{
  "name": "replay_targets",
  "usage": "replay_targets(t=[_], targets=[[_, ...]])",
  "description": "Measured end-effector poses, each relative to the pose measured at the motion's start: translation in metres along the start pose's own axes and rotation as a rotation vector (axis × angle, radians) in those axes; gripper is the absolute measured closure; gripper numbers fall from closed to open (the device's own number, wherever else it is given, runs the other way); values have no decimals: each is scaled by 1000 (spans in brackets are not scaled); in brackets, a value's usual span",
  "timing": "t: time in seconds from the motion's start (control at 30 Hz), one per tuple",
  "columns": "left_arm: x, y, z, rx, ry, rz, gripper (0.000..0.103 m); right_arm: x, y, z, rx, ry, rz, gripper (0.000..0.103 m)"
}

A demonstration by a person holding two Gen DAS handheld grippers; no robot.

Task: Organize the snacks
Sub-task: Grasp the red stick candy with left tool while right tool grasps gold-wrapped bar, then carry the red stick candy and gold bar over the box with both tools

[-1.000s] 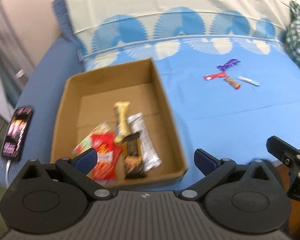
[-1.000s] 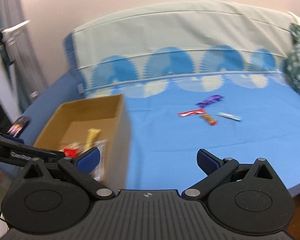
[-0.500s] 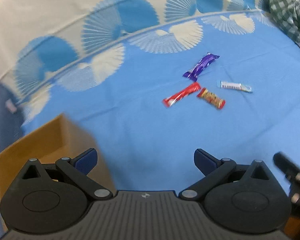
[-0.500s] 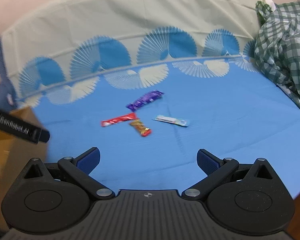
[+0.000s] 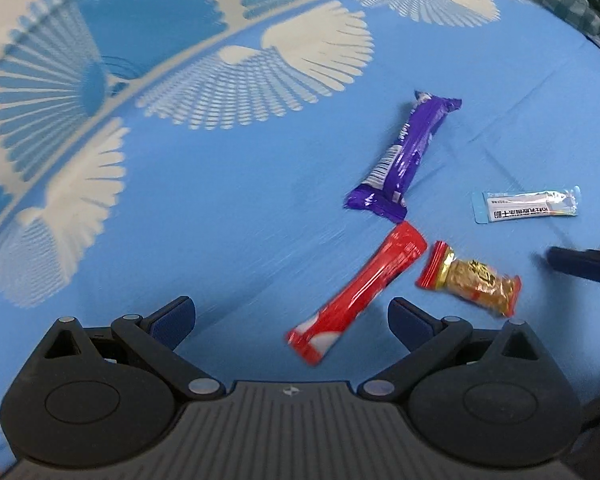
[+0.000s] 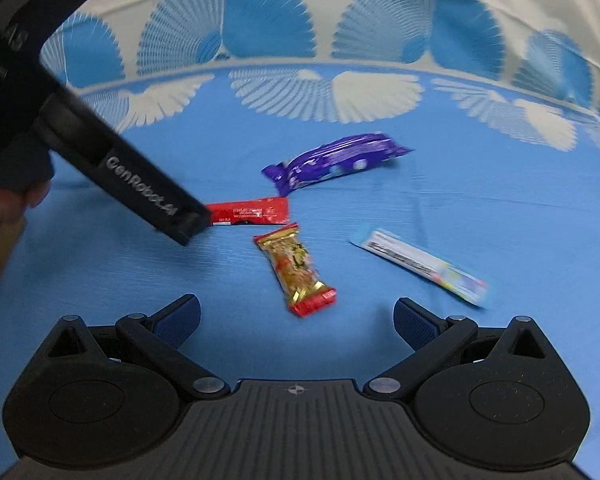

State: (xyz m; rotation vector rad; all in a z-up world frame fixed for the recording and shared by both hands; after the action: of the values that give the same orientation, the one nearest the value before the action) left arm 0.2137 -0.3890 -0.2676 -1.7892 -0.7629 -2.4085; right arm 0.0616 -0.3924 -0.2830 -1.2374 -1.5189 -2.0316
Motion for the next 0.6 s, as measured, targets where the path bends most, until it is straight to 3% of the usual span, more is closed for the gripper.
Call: replay_targets(t=[0.1,0.17,0.23,0.27,0.3,0.33,0.6], targets=[[-14,4,-4,-22,-34,20,1,-13,4,3,46,-4,-45,1],[-11,7,-6,-23,-70,-6,20,-17,6,3,62,14,-62,7],[-5,8,-9,1,-132,-8,73,-14,7,4,65,34,-89,39],[-4,9,-10,1,-124,-12,84,-12,8,5,73,47,-99,50],[-3,7,-11,2,-122,-5,89,-8,8,6,85,55,-102,72],[-3,5,-11,14,-127,5,91,-6,8,8,95,57,-100,79],[42,-53,-20,152,-161,38,94,40,-26,3,-43,10,-26,84]])
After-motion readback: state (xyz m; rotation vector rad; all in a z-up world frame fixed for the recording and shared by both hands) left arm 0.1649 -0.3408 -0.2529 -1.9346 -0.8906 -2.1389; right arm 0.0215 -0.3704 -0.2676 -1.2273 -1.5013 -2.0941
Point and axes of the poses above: each gripper's, at about its wrist camera, not at the fingertips, and x roughly against the way its jaws point, z to its left, y to its top, the point moved 7 cm from there along -x, roughly the way its jaws point, and after that the axes turned 3 degrees about z, right-handed, at the moved point
